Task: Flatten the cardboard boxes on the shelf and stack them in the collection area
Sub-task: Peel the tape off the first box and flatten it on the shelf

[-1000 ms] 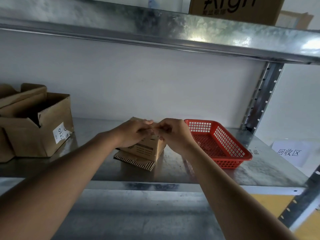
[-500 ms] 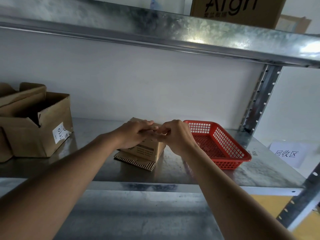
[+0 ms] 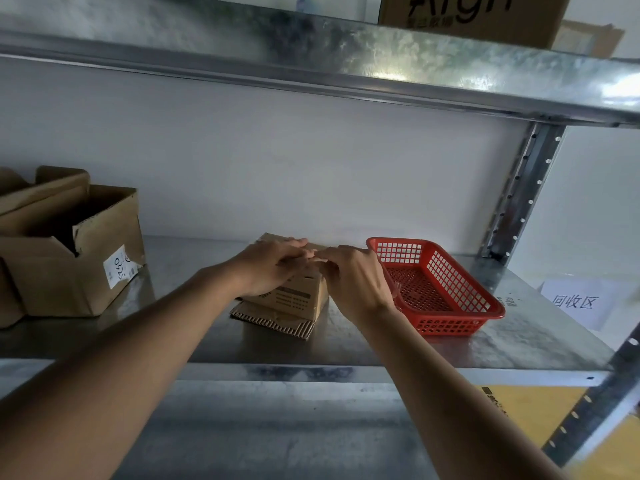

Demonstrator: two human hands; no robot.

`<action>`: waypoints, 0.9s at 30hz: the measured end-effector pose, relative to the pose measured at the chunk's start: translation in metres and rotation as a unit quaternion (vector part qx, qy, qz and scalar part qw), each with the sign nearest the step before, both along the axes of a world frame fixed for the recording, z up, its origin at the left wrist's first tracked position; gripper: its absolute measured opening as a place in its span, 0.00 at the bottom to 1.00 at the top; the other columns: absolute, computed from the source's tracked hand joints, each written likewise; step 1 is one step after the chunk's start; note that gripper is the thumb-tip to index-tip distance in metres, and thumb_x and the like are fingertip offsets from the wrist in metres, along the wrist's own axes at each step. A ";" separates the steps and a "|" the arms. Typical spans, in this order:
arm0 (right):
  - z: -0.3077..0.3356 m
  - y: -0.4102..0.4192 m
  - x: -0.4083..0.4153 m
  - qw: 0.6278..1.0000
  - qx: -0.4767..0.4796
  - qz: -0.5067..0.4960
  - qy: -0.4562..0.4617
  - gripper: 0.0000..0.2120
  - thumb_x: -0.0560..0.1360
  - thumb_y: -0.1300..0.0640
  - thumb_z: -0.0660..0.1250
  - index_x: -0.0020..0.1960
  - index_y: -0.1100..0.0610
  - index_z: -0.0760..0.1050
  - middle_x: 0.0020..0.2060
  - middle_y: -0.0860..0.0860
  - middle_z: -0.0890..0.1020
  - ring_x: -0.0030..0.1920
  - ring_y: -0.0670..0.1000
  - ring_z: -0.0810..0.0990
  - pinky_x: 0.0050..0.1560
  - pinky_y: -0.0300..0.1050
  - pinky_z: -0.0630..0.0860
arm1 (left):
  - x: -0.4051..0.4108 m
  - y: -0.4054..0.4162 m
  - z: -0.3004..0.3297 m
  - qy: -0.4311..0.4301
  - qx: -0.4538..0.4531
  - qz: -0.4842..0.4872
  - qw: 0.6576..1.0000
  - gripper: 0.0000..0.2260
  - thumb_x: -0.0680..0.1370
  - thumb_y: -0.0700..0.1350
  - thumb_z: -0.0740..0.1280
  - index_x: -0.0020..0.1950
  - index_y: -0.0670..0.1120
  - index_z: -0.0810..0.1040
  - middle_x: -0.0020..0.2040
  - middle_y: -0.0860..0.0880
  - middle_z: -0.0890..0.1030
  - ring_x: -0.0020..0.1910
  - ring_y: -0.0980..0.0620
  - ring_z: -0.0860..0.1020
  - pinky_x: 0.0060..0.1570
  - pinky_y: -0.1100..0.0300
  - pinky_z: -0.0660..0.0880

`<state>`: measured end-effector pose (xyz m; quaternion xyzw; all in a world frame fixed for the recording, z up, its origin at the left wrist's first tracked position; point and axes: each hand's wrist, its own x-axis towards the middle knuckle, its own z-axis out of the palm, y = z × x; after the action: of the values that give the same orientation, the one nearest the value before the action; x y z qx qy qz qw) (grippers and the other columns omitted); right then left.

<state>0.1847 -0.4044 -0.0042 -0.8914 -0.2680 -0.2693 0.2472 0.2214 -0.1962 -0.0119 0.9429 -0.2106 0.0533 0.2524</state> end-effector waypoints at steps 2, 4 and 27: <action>0.000 -0.002 -0.002 0.999 -0.039 0.000 -0.002 0.12 0.84 0.56 0.64 0.61 0.53 0.85 0.51 0.55 0.87 0.47 0.57 0.84 0.48 0.53 0.81 | 0.001 0.001 -0.001 0.000 -0.005 -0.002 1.000 0.19 0.85 0.61 0.57 0.75 0.63 0.72 0.82 0.58 0.61 0.81 0.56 0.58 0.81 0.49 0.55; 0.001 -0.004 -0.003 0.998 -0.058 0.006 0.005 0.11 0.84 0.54 0.65 0.59 0.54 0.85 0.50 0.54 0.85 0.45 0.55 0.83 0.44 0.49 0.80 | 0.002 0.000 -0.002 0.004 -0.017 -0.001 1.000 0.18 0.84 0.62 0.58 0.74 0.64 0.73 0.81 0.58 0.62 0.81 0.56 0.58 0.81 0.49 0.54; -0.006 -0.019 0.010 0.946 0.303 -0.009 0.118 0.02 0.75 0.58 0.77 0.46 0.53 0.88 0.33 0.47 0.87 0.37 0.47 0.87 0.47 0.55 0.85 | -0.003 -0.016 -0.007 -0.058 -0.016 0.052 0.997 0.18 0.86 0.59 0.56 0.74 0.62 0.75 0.80 0.58 0.66 0.80 0.55 0.61 0.78 0.40 0.58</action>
<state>0.1943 -0.4237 -0.0106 -0.8024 -0.1342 -0.2327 0.5329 0.2189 -0.2123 -0.0192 0.9437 -0.1751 0.1241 0.2519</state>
